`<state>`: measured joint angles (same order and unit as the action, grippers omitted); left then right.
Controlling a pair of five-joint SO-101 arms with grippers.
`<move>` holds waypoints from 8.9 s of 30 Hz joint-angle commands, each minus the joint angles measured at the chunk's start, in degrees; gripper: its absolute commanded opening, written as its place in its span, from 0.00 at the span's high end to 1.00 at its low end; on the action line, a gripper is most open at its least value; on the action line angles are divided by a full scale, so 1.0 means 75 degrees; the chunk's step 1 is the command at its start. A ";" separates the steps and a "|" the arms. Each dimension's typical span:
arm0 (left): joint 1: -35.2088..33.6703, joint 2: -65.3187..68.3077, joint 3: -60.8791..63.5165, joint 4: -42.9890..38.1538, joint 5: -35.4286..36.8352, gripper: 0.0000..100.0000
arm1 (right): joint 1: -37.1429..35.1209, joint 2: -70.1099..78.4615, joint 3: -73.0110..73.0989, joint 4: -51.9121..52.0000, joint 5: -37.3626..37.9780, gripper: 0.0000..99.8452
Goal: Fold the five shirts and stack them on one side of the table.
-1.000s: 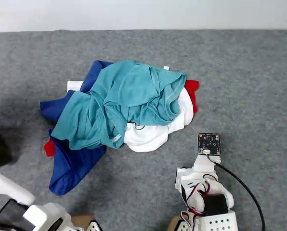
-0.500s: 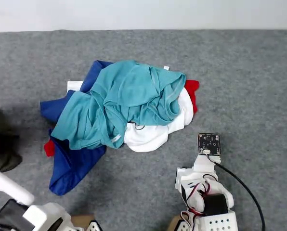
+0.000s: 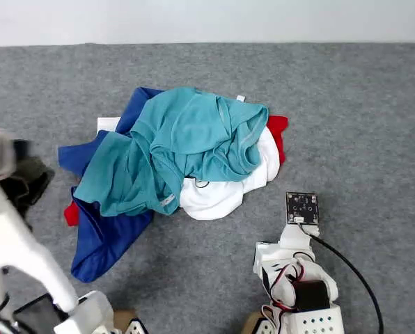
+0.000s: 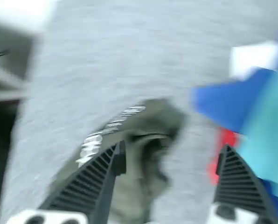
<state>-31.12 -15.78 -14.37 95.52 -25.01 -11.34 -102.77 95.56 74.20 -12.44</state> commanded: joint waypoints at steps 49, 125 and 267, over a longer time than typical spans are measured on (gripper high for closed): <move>0.0774 0.2426 -0.4378 0.0105 0.2731 1.00 | 0.0076 -0.0076 0.0117 0.0053 0.0035 0.99; 0.4021 0.4067 0.1248 -0.3165 0.0949 1.00 | 0.0076 -0.0076 0.0117 0.0053 0.0035 0.99; 0.5732 0.1043 -0.2678 -0.0105 0.1020 0.98 | 0.0076 -0.0076 0.0117 0.0053 0.0035 0.99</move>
<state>11.69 -6.64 -34.07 95.25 -16.40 -11.34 -102.77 95.56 74.20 -12.44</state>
